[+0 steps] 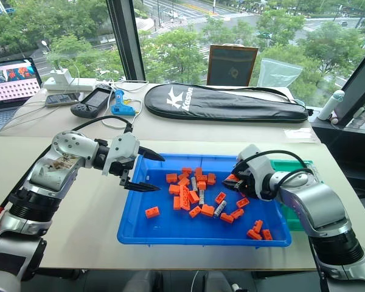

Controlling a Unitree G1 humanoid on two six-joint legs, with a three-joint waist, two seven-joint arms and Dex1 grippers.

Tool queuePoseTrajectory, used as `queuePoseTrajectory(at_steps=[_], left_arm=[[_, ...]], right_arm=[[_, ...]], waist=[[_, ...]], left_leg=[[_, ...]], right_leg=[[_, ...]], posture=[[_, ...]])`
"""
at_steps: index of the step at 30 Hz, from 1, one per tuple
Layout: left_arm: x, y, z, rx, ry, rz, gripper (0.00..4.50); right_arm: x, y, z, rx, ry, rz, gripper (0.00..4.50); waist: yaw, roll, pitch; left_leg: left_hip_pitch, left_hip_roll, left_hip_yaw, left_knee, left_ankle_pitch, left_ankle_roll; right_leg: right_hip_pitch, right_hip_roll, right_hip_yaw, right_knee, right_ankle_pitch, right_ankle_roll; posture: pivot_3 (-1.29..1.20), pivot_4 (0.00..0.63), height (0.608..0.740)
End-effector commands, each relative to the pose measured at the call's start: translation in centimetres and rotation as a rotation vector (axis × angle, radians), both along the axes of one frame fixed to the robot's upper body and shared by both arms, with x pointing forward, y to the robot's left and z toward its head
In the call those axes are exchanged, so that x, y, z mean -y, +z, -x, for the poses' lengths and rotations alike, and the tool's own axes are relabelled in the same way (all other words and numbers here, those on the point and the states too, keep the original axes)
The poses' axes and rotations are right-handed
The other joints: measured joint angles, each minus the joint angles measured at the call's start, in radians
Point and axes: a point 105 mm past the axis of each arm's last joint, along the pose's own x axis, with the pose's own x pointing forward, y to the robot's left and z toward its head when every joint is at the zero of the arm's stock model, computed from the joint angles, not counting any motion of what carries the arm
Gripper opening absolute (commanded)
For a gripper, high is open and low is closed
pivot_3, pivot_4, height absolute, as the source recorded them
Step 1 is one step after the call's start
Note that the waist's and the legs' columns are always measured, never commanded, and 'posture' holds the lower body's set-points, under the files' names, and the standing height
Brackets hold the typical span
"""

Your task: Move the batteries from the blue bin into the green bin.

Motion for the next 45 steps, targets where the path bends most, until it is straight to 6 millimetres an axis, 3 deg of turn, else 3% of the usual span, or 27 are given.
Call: queuePoseTrajectory(at_steps=[1, 6, 7, 14, 16, 23, 31, 45], left_arm=[[0.4, 0.9, -0.1, 0.048, -0.015, 0.002, 4.5], [0.4, 0.8, 0.0, 0.044, -0.017, 0.0, 4.5], [0.4, 0.8, 0.0, 0.043, -0.017, 0.0, 4.5], [0.8, 0.7, 0.0, 0.038, -0.03, 0.011, 4.5], [0.9, 0.7, 0.1, 0.036, -0.044, 0.008, 4.5], [1.0, 0.9, -0.5, 0.074, -0.034, 0.005, 4.5], [1.3, 1.8, -0.9, 0.103, -0.017, 0.038, 4.5], [1.0, 1.6, -1.2, 0.113, 0.002, 0.02, 4.5]], right_arm=[[0.4, 2.1, -0.7, 0.102, -0.008, 0.001, 2.72], [-0.1, 2.0, 0.7, 0.056, 0.064, 0.023, 4.42], [-0.4, 1.8, 1.4, 0.032, 0.092, 0.025, 4.47], [-2.4, 0.6, 6.2, -0.161, 0.257, 0.002, 4.47], [-2.9, 0.0, 6.7, -0.205, 0.263, 0.008, 4.47], [-4.3, -1.8, 6.7, -0.257, 0.245, 0.016, 4.47], [-3.1, -2.8, 5.5, -0.258, 0.155, 0.087, 4.47], [-4.4, -4.3, 6.1, -0.287, 0.2, 0.107, 4.47]], waist=[[0.0, 0.0, 0.0], [0.001, 0.0, 0.0], [0.001, 0.0, 0.0], [0.001, 0.0, 0.0], [0.001, 0.0, 0.0], [0.0, 0.0, 0.0], [0.003, 0.0, 0.0], [0.001, 0.0, 0.0]], left_leg=[[0.0, 0.0, 0.0, 0.0, 0.0, 0.0], [0.0, 0.0, 0.0, 0.0, 0.0, 0.0], [0.0, 0.0, 0.0, 0.0, 0.0, 0.0], [0.0, 0.0, -0.001, 0.0, 0.0, 0.0], [0.0, 0.0, -0.001, 0.0, 0.0, 0.0], [0.0, 0.0, -0.001, 0.0, 0.0, 0.0], [0.0, -0.001, -0.001, 0.0, 0.0, 0.0], [0.0, 0.0, -0.001, 0.0, 0.0, 0.0]], right_leg=[[0.0, 0.0, 0.0, 0.0, 0.0, 0.0], [0.0, 0.0, 0.0, 0.0, 0.0, 0.0], [0.0, 0.0, 0.0, 0.0, 0.0, 0.0], [0.001, 0.0, 0.0, 0.0, 0.0, 0.0], [0.001, 0.0, 0.0, 0.0, 0.0, 0.0], [0.001, 0.0, 0.0, 0.0, 0.0, 0.0], [0.001, -0.001, 0.0, 0.0, 0.0, 0.0], [0.001, 0.0, 0.0, 0.0, 0.0, 0.0]], posture=[[0.0, 0.15, 0.734], [0.0, 0.15, 0.734], [0.0, 0.15, 0.734], [0.0, 0.15, 0.734], [0.0, 0.15, 0.734], [0.0, 0.15, 0.734], [0.0, 0.15, 0.734], [0.0, 0.15, 0.734]])
